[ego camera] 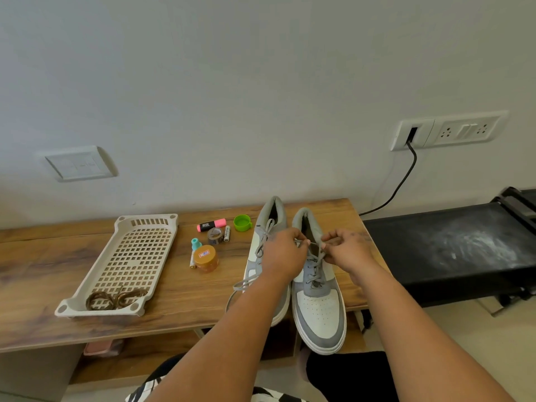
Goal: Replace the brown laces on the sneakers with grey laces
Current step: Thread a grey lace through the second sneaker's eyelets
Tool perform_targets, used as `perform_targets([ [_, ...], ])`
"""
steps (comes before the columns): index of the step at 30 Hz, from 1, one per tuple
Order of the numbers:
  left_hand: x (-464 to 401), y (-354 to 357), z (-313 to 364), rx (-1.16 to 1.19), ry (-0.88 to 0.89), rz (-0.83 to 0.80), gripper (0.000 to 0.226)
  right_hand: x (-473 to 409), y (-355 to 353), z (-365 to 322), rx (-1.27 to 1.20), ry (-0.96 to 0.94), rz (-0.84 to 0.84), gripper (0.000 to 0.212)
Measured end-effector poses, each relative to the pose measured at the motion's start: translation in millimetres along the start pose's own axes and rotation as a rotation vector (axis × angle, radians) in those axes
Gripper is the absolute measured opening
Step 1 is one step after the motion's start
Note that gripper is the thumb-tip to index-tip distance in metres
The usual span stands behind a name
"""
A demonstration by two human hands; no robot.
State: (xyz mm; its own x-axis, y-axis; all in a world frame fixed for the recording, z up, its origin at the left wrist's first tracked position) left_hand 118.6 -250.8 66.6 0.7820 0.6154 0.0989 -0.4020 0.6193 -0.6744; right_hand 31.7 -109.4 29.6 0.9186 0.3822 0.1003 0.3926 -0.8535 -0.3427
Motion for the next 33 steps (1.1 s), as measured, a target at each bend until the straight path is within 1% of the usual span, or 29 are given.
perform_targets([
  [3, 2, 6, 7, -0.052, 0.053, -0.011, 0.014, 1, -1, 12, -0.216, 0.100, 0.043, 0.017],
  [6, 4, 14, 10, -0.083, 0.085, -0.024, 0.015, 2, 0, 15, -0.285, 0.128, 0.060, 0.018],
  [17, 1, 23, 2, -0.004, 0.012, -0.036, 0.012, -2, 3, 19, -0.319, 0.145, 0.043, 0.020],
  [21, 3, 26, 4, -0.016, 0.025, -0.023, 0.013, -2, 3, 17, -0.323, 0.139, 0.041, 0.022],
  [28, 10, 22, 12, -0.138, 0.124, 0.087, 0.016, 0, 1, 18, -0.315, 0.139, 0.030, 0.023],
  [31, 12, 27, 15, -0.168, 0.156, 0.063, 0.018, 1, 2, 16, -0.325, 0.139, 0.016, 0.024],
  [33, 10, 28, 13, -0.161, 0.145, 0.054, 0.019, 2, 4, 15, -0.338, 0.141, -0.010, 0.022],
])
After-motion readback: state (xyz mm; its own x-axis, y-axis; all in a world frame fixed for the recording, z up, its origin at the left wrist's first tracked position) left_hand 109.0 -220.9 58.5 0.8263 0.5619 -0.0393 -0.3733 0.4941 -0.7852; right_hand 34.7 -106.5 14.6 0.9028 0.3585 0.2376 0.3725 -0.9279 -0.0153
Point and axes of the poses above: each hand's wrist, its own x-axis away from the middle knuckle, its own y-axis out of the palm, z = x × y, the point moved 9 cm from there along -x, towards the middle knuckle, and after that the axes turned 10 degrees about -y, right-handed, at the moved point
